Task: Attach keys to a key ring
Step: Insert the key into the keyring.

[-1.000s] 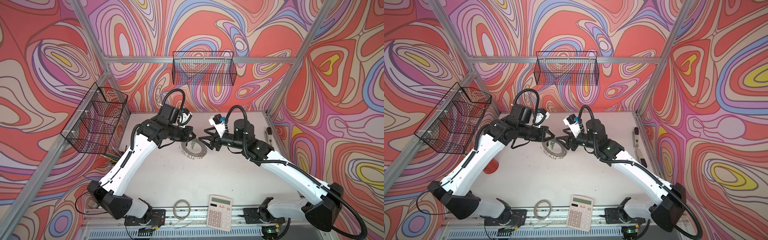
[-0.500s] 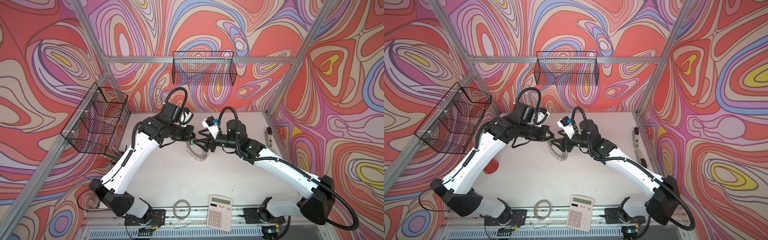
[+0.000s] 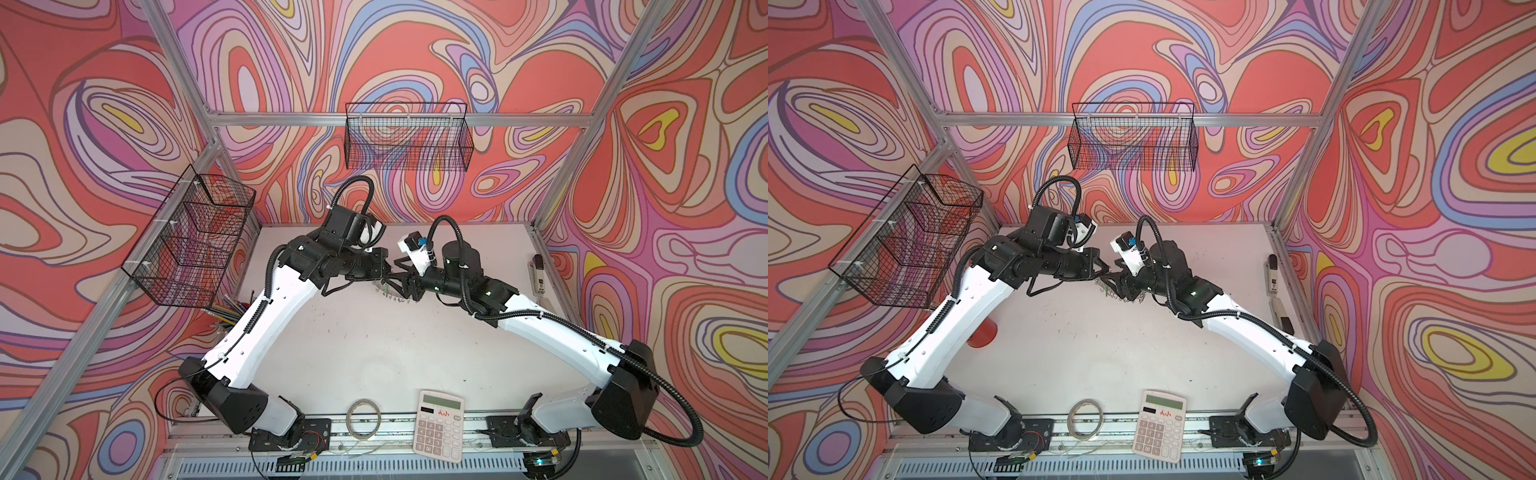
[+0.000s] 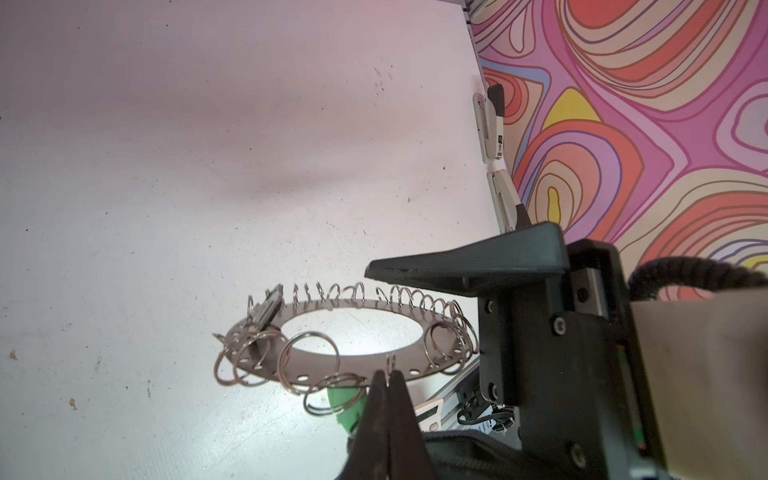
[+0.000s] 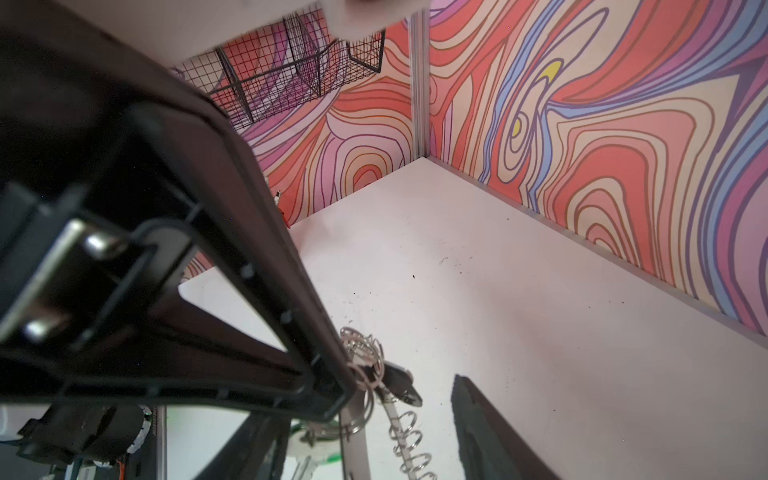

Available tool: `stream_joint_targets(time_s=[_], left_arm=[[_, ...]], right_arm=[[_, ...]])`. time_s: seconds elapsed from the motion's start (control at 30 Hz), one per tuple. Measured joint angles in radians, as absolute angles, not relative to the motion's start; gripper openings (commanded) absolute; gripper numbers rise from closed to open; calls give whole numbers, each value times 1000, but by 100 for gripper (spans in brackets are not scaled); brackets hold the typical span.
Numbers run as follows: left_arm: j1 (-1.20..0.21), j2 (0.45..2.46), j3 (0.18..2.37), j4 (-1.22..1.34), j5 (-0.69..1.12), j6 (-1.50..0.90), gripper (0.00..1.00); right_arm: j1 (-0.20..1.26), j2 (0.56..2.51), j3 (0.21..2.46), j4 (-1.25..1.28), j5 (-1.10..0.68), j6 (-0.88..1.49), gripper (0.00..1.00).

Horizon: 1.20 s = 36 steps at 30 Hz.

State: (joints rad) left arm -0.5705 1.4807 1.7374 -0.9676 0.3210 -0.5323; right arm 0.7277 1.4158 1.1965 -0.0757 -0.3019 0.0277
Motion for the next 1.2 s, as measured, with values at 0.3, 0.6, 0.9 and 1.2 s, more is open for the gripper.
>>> stream_joint_targets(time_s=[0.3,0.6,0.9,1.2], left_arm=[[-570,1474,1732,-940,302,-535,0],[-570,1472,1733,-950,313,-528,0],[-570,1472,1748,-967,315,-528,0],[-570,1472,1773,-977,323,-527,0]], right_arm=[[741,1416,1212,-121,-241,33,42],[735,1407,1230,-189,-173,0,62],[733,1334,1215,-179,-253,-6,69],[734,1386,1227,-169,-316,-7,70]])
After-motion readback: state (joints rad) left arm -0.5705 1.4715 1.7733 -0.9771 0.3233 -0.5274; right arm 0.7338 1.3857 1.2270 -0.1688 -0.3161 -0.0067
